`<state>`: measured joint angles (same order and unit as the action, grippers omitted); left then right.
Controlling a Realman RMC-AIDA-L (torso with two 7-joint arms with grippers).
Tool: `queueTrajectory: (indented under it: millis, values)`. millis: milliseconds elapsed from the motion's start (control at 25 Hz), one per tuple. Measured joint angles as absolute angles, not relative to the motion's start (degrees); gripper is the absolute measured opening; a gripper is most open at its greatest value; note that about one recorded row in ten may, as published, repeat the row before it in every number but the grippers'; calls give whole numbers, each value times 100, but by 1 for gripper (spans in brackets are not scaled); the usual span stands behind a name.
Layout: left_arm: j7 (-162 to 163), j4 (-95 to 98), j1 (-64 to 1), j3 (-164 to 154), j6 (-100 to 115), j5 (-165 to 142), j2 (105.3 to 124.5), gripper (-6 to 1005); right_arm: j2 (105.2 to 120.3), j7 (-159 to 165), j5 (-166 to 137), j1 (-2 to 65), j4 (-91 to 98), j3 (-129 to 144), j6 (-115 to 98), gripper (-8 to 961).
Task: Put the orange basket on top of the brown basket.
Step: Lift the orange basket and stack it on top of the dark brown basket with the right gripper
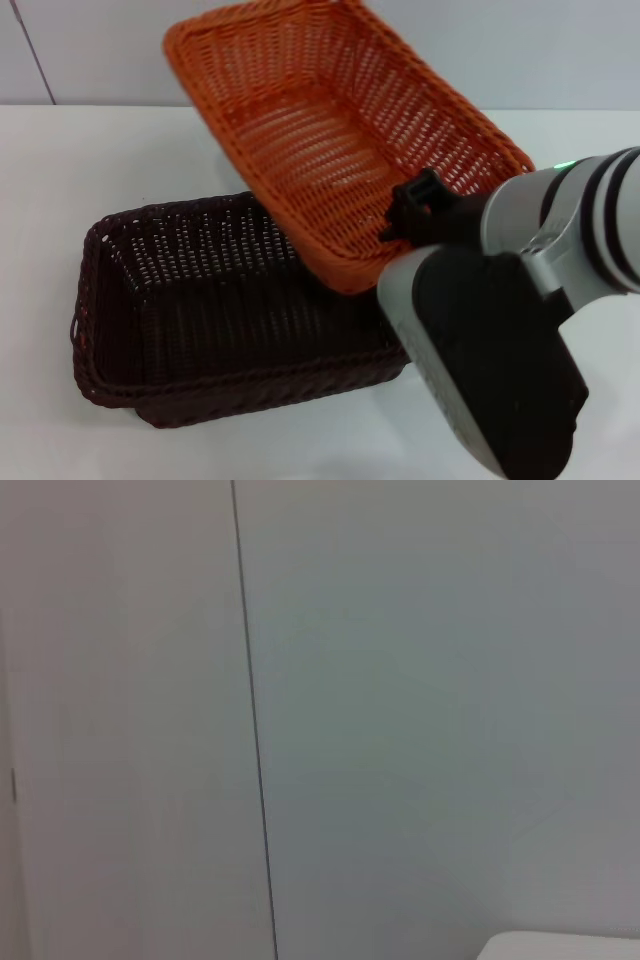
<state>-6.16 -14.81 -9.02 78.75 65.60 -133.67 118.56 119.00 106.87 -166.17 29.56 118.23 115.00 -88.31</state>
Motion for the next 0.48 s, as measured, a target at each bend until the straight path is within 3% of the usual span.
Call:
queueTrajectory:
  millis: [480]
  values:
    - [-392,-1508,-934,7876,6451,-13196,11859,618,11899,9661,-16723,2760,11806,11742,-8388,222]
